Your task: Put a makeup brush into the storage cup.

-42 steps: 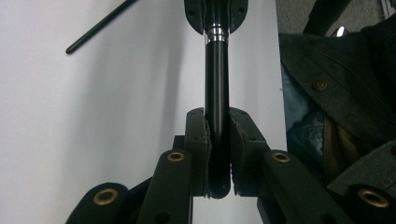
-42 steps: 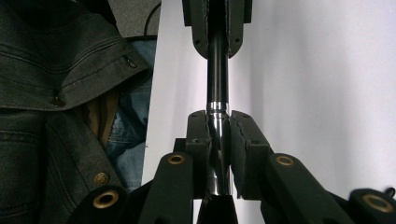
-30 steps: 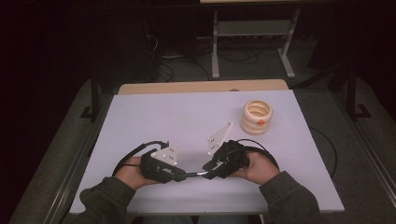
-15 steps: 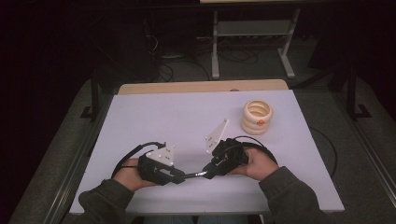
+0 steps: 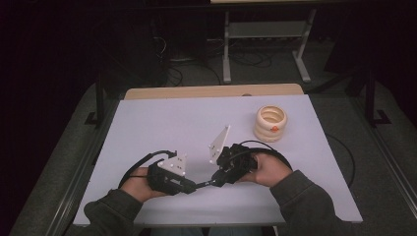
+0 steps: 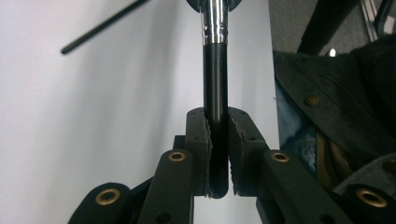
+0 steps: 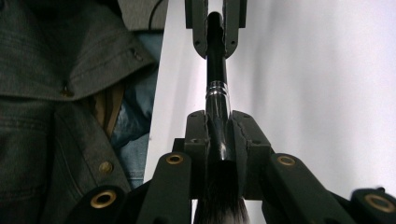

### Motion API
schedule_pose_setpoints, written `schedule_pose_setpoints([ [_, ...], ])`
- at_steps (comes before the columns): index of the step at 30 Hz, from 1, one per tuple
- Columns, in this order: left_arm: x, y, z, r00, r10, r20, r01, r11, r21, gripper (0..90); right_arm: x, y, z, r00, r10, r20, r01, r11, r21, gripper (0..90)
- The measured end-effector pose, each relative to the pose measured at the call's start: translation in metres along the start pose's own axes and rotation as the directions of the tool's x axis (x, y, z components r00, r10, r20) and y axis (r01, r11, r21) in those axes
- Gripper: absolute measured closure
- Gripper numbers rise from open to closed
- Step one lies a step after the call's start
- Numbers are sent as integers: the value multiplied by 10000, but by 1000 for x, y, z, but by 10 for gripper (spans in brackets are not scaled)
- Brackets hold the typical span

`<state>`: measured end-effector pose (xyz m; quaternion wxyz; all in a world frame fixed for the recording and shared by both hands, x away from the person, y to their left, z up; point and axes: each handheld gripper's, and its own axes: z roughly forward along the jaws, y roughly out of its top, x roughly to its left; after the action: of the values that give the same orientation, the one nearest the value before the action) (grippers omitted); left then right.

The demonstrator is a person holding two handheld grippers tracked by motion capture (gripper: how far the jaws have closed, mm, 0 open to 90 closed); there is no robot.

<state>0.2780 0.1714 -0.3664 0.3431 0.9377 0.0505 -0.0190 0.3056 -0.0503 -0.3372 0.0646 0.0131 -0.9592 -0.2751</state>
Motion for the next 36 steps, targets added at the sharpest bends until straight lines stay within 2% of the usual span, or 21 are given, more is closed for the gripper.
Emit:
schedule_pose_setpoints([
  [3,1,-3,-2,9999,2,-153,-2,10000,8,797,-1,-7,-5,9986,402,343,-372,9958,-838,679],
  [4,1,-3,-2,9999,2,-153,-2,10000,8,797,-1,-7,-5,9986,402,343,-372,9958,-838,679],
  [5,0,-4,-2,9998,-6,-187,6,10000,4,797,-2,-10,-7,9980,493,386,-447,9927,-1119,669],
  [6,0,-7,-2,9996,-157,-222,153,9997,-186,798,-2,-18,-11,9949,918,410,-851,9859,-1442,616],
  [9,1,-10,-2,9987,-341,-373,324,9984,-454,798,-4,-29,-14,9917,1230,383,-1122,9707,-2123,557],
  [13,1,-12,-4,9971,-529,-540,489,9962,-724,798,-5,-43,-16,9823,1838,369,-1641,9380,-3052,515],
  [15,2,-13,-5,9971,-523,-561,480,9960,-757,798,-6,-44,-16,9819,1861,362,-1654,9341,-3165,514],
  [16,3,-14,-6,9965,-579,-601,526,9949,-858,798,-6,-48,-17,9769,2123,231,-1912,9178,-3480,507],
  [18,5,-16,-7,9957,-732,-563,671,9925,-1023,798,-6,-50,-17,9762,2156,243,-1931,9145,-3555,507],
  [19,7,-18,-8,9942,-911,-577,841,9899,-1142,797,-8,-51,-16,9741,2253,213,-2022,9086,-3653,510],
  [23,8,-19,-7,9926,-1085,-548,1001,9855,-1372,797,-10,-52,-14,9714,2369,152,-2128,8973,-3867,545],
  [26,8,-18,-6,9928,-1048,-580,958,9855,-1403,797,-10,-49,-13,9706,2404,-72,-2228,8872,-4039,599],
  [27,8,-18,-6,9932,-1012,-573,925,9861,-1383,797,-10,-49,-13,9706,2404,-72,-2228,8872,-4039,599],
  [28,7,-17,-5,9931,-1013,-595,925,9864,-1359,797,-12,-49,-13,9701,2421,-194,-2279,8797,-4173,675],
  [29,7,-17,-4,9936,-966,-581,885,9877,-1288,797,-13,-49,-13,9698,2420,-310,-2322,8769,-4208,746],
  [31,6,-18,-2,9933,-984,-603,908,9888,-1185,797,-14,-49,-13,9709,2371,-347,-2291,8764,-4236,764],
  [32,6,-18,0,9932,-975,-630,907,9906,-1025,796,-16,-49,-11,9680,2407,-712,-2483,8766,-4123,772],
  [33,6,-18,0,9932,-975,-630,907,9906,-1025,795,-16,-49,-11,9680,2407,-712,-2483,8766,-4123,772],
  [34,5,-16,4,9941,-778,-752,740,9958,-531,791,-17,-47,-9,9716,2278,-644,-2349,8940,-3815,779],
  [35,5,-16,6,9953,-702,-665,680,9971,-346,787,-17,-45,-8,9728,2210,-699,-2310,8989,-3724,783],
  [36,5,-16,6,9953,-702,-665,680,9971,-346,784,-17,-45,-8,9728,2210,-699,-2310,8989,-3724,783],
])
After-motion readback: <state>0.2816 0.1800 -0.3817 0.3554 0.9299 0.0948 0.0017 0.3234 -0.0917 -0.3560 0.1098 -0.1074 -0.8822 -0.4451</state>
